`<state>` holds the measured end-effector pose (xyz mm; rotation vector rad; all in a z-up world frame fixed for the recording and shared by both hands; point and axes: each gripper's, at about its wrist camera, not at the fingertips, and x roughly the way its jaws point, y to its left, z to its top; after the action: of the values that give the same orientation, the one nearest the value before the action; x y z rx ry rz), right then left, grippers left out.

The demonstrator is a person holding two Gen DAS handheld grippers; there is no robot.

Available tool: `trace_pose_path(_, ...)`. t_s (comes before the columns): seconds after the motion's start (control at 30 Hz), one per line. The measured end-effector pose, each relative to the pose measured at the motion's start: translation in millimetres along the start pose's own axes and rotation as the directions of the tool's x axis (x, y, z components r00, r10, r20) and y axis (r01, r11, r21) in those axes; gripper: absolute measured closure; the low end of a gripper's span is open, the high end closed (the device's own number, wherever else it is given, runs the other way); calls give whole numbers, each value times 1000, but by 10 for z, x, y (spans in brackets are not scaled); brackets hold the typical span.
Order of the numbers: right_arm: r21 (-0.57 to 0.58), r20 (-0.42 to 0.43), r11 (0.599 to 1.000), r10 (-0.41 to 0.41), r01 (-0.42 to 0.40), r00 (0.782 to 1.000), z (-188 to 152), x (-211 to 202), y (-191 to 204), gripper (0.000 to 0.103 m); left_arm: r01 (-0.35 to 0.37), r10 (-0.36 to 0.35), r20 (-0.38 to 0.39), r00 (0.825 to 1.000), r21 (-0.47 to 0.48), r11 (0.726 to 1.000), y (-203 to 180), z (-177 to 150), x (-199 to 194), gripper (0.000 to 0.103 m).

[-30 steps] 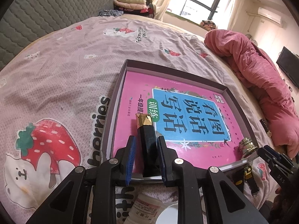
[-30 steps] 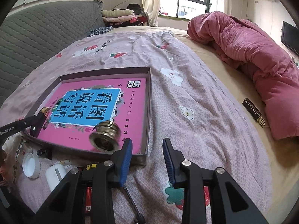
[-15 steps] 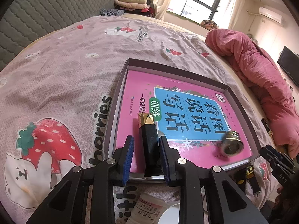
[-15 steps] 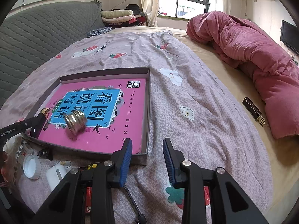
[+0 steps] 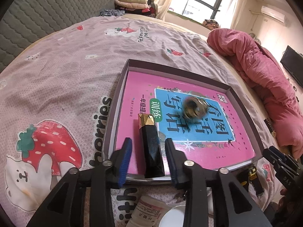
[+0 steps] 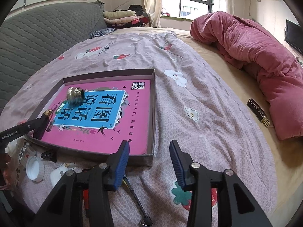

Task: Organize rigid objects
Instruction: 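Lower the black tube onto the book in the tray and open the left tool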

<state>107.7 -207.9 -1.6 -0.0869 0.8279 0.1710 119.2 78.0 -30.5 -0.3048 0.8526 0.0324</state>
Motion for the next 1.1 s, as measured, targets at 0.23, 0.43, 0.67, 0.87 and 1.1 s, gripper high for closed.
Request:
trace_pose_path(0.23, -7, 11, 1000, 10, -10, 1000, 7, -48, 40, 59, -4, 4, 14, 1000, 15, 1000, -24, -12, -49, 64)
trace_pose_path(0.43, -3, 16, 1000, 13, -13, 1000, 5, -79, 33, 59, -16, 16, 17, 1000, 30, 999, -44, -28, -70, 64)
trace_pose_path(0.67, -5, 36, 1000, 22, -22, 999, 23, -135, 49, 58, -27, 26, 26, 999, 43, 999, -59, -50, -118, 64)
trace_pose_path(0.87, -7, 39, 1000, 30, -30, 999, 23, -159, 55, 57, -24, 21, 47, 999, 46, 999, -65, -52, -205, 52)
trace_pose_path(1.1, -2, 55, 999, 38, -38, 998, 32, -215, 52, 52, -32, 28, 65, 997, 61, 998, -97, -69, -295, 51)
